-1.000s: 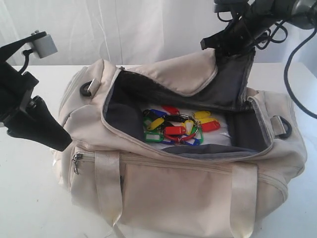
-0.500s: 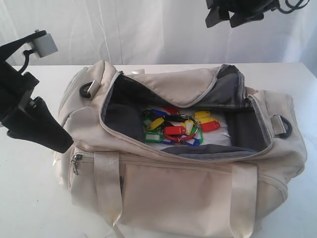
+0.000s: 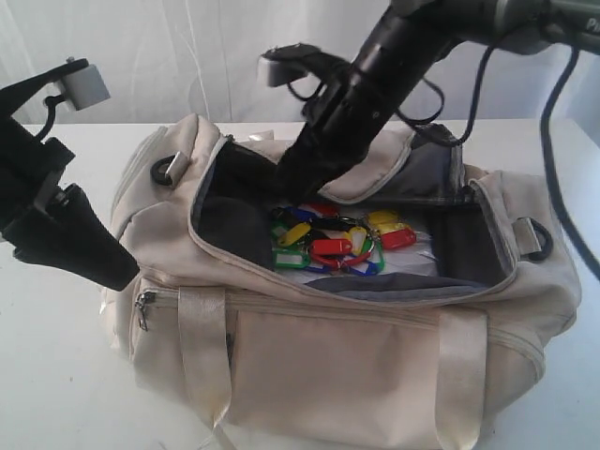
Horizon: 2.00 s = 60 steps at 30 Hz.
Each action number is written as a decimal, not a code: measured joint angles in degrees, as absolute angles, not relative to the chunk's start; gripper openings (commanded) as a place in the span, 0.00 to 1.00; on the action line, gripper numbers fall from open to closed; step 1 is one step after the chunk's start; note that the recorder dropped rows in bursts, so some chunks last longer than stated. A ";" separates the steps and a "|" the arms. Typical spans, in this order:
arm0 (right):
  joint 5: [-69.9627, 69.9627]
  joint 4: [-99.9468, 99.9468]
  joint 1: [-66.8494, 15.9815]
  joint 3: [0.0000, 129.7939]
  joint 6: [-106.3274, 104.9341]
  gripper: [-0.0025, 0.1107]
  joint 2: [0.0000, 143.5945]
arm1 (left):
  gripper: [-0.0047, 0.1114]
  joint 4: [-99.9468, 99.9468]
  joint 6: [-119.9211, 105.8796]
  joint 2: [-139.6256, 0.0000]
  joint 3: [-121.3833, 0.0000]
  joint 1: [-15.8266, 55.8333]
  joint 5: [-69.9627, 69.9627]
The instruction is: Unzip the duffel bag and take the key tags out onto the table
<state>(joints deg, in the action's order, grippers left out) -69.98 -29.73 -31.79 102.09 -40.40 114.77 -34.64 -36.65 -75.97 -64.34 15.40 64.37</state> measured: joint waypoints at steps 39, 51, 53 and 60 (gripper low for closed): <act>-22.35 0.00 -38.97 104.45 -6.27 0.02 123.07 | 0.04 -35.91 -37.13 -75.97 -64.34 15.40 64.37; -36.01 -19.92 -38.97 106.65 -31.68 0.02 127.15 | 0.04 -35.91 -37.24 -75.97 -64.34 15.40 64.37; -37.62 -20.20 -38.97 107.92 -32.19 0.02 127.15 | 0.04 -35.91 -37.24 -75.97 -64.34 15.40 64.37; -39.09 -17.84 -38.97 110.89 -32.24 0.02 122.61 | 0.04 -35.91 -37.24 -75.97 -64.34 15.40 64.37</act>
